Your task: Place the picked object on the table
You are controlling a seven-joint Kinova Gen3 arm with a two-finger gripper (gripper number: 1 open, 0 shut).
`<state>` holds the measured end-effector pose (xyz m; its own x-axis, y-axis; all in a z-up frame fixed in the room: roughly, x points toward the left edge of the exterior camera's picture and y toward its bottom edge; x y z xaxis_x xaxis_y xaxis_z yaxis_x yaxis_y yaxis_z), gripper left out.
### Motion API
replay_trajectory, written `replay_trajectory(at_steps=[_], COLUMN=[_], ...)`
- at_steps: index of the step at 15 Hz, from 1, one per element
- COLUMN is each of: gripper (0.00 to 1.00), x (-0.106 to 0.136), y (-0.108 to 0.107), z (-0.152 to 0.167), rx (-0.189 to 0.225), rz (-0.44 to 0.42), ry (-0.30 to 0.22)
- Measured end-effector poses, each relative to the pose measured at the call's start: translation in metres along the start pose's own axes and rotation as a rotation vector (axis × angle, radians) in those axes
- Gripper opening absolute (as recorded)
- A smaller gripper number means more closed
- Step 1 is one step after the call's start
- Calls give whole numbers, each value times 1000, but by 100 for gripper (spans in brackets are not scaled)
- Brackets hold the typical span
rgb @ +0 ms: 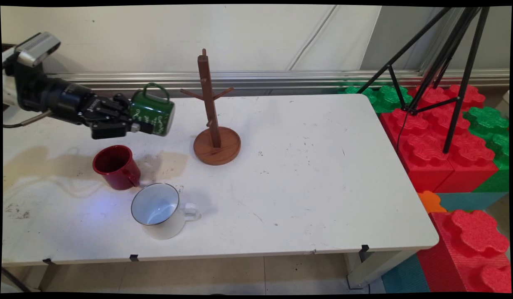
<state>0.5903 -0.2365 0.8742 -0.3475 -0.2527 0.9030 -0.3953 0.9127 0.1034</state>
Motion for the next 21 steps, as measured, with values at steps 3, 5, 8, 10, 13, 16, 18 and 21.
replay_trajectory(at_steps=[3, 5, 8, 10, 13, 16, 18, 21], gripper=[0, 0, 0, 0, 0, 0, 0, 0], x=[-4, -7, -10, -12, -16, -20, -24, -29], y=[-3, -6, -12, -18, -31, -45, -55, -69], z=[-13, -25, -37, -45, -57, -66, -71, -77], rx=[20, 38, 62, 83, 118, 149, 166, 185], rz=[19, 37, 60, 81, 118, 152, 179, 220], ry=[-36, -70, -111, -145, -203, -269, -313, -380])
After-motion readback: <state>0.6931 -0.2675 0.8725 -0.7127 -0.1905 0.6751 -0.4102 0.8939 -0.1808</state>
